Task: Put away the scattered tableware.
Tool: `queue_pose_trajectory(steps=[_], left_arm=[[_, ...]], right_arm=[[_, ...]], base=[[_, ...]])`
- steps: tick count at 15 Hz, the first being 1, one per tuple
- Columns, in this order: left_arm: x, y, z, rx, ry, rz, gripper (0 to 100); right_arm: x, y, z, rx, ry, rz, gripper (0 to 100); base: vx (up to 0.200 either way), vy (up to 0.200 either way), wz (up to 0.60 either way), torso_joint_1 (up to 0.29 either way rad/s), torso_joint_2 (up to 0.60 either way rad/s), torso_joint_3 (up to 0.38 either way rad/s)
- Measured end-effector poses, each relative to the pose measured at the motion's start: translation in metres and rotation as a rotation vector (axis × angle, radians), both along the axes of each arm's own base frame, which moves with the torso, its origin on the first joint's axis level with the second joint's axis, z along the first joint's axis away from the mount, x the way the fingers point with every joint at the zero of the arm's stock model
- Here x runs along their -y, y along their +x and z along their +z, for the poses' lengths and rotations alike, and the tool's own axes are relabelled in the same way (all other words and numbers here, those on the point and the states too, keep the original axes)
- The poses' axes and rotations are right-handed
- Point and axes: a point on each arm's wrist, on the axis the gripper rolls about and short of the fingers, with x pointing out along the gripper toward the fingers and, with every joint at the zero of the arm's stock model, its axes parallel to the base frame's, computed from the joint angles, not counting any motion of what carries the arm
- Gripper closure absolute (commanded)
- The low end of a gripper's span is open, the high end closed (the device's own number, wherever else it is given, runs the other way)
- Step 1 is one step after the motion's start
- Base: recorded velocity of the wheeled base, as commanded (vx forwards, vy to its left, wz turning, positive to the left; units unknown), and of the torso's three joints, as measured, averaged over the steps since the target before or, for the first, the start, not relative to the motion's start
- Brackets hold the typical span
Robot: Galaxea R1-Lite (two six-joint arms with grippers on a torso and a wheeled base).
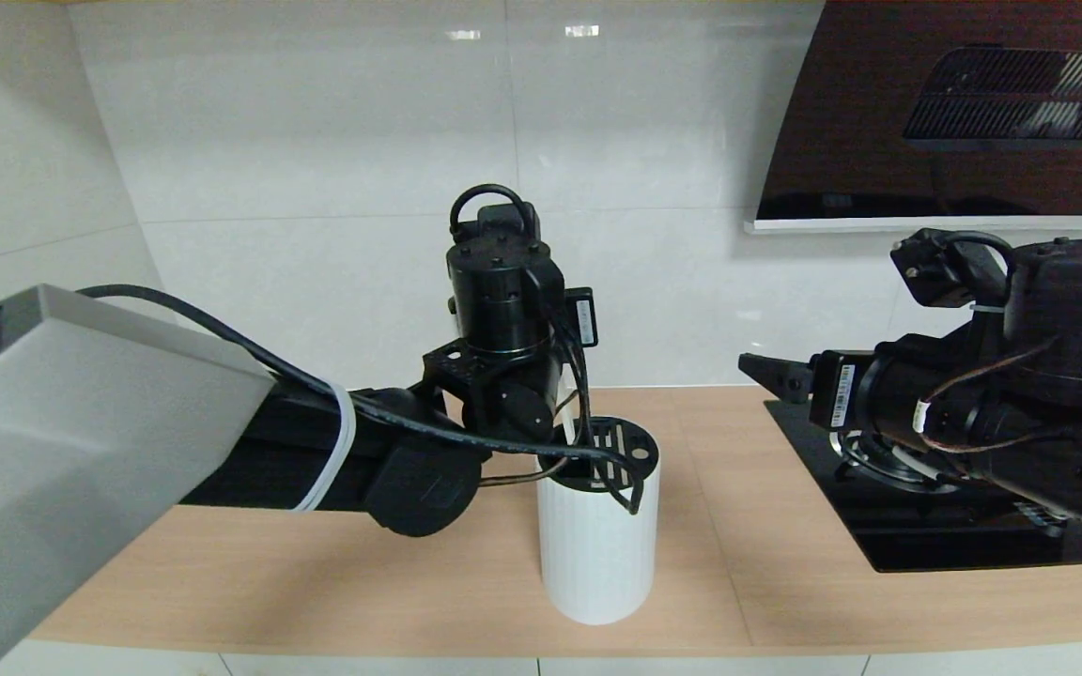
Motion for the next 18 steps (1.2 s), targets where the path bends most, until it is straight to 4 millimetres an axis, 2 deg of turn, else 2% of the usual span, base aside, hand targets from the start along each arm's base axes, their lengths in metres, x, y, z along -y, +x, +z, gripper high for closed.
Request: queue_pose_trajectory(steps=[10, 18], left_arm=[[0.020, -0.015, -0.031, -0.053, 0.045, -0.054, 100], [0.027, -0.013, -0.074, -0.119, 0.088, -0.058, 100]], right_arm=[[-0.001, 0.001, -0.003, -0.010, -0.007, 0.002, 0], [-0.002, 0.003, -0.006, -0.018, -0.013, 0.002, 0]], base=[[0.000, 0.000, 0.00, 0.000, 0.00, 0.000], [0.000, 0.000, 0.00, 0.000, 0.00, 0.000]])
